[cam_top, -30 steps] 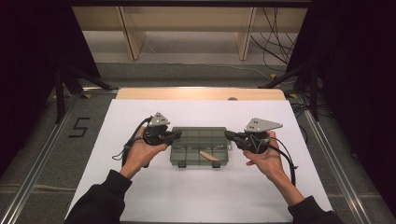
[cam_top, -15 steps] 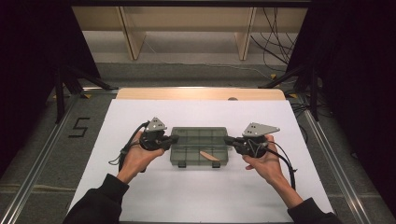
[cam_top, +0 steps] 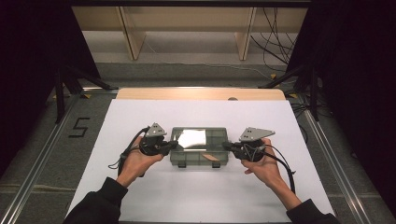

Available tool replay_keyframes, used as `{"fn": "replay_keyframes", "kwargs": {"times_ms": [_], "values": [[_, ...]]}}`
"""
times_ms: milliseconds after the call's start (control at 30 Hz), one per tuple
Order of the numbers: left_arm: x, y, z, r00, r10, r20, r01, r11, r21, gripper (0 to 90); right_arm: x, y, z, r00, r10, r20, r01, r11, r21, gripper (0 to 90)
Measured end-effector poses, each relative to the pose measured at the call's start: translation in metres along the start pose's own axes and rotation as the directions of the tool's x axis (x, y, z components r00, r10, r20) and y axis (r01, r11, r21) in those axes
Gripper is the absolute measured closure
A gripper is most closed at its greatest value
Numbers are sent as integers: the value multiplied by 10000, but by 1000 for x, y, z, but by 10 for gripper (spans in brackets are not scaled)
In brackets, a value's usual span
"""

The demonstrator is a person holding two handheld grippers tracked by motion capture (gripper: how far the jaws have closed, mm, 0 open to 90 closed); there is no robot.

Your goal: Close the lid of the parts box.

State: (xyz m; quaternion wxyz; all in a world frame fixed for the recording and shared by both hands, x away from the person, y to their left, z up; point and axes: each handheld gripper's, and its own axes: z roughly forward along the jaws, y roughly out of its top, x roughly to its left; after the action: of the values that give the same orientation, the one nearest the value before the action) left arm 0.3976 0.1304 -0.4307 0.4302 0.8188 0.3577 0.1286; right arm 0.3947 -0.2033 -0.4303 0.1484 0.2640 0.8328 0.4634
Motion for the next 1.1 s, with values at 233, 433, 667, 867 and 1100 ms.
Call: {"fn": "replay_keyframes", "kwargs": {"times_ms": [233,433,667,867,1100], "values": [[1,-5,2,10000,-2,25,2,10000,39,897,-1,-5,4,10000,3,-37,-3,9997,242,895],[0,-12,7,10000,50,61,-51,9998,181,897,0,-9,8,10000,-56,-55,58,9991,416,895],[-1,-15,10,9999,115,83,-118,9994,322,897,-1,-13,11,9999,-38,-94,43,9980,638,894],[-1,-16,12,9994,329,51,-331,9987,398,897,-1,-15,15,9999,-102,-133,113,9964,844,894],[-2,-17,13,9998,189,100,-194,9988,445,897,-1,-16,16,9998,-145,-122,156,9957,910,894]]}}
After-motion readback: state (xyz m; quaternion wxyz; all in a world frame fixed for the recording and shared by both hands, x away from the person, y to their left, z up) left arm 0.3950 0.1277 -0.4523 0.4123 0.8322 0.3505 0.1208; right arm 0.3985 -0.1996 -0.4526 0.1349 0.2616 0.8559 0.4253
